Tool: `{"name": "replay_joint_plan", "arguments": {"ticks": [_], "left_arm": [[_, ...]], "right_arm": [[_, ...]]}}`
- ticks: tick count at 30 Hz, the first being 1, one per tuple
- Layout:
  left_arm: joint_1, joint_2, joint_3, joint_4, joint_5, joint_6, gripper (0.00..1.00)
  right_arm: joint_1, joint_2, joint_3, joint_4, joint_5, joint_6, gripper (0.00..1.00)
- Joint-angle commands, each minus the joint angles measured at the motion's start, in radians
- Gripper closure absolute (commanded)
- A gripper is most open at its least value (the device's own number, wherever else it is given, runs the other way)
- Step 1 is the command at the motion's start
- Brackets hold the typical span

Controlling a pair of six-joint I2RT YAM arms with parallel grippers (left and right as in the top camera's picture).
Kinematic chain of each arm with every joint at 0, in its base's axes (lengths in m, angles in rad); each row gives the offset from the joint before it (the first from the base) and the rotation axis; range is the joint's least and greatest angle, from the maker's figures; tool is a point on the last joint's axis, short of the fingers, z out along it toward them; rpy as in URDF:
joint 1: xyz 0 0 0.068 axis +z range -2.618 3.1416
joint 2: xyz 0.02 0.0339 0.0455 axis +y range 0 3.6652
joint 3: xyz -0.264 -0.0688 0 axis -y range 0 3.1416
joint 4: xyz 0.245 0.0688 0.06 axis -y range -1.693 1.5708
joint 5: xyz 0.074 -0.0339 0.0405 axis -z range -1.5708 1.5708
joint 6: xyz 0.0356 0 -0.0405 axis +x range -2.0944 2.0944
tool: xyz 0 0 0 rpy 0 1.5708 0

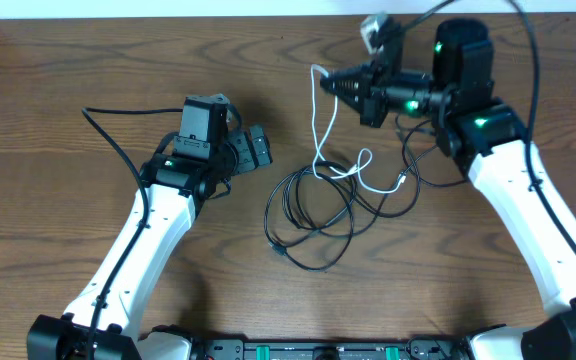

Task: Untangle cables
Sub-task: 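Pull the white cable up and away toward the top right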

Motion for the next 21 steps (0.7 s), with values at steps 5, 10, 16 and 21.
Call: {"name": "replay_joint_plan", "arguments": {"ticks": [5, 10, 16, 21], "left_arm": [[0.0, -0.01, 0.0, 0.0, 0.002, 0.002, 0.0], [0.0, -0.01, 0.0, 0.0, 0.002, 0.002, 0.0], [0.0, -0.01, 0.0, 0.0, 0.002, 0.002, 0.0], [0.0, -0.01, 0.0, 0.0, 0.002, 0.002, 0.0]], "right_arm": [[-0.009, -0.024, 0.158, -0.13, 0.289, -0.026, 0.99], [-0.023, -0.024, 0.307, -0.131, 0.369, -0.077, 0.99], [-0.02, -0.024, 0.471, -0.113, 0.386, -0.061, 0.99], [-0.016, -0.007, 0.464, -0.306, 0.391, -0.081, 0.99]]}}
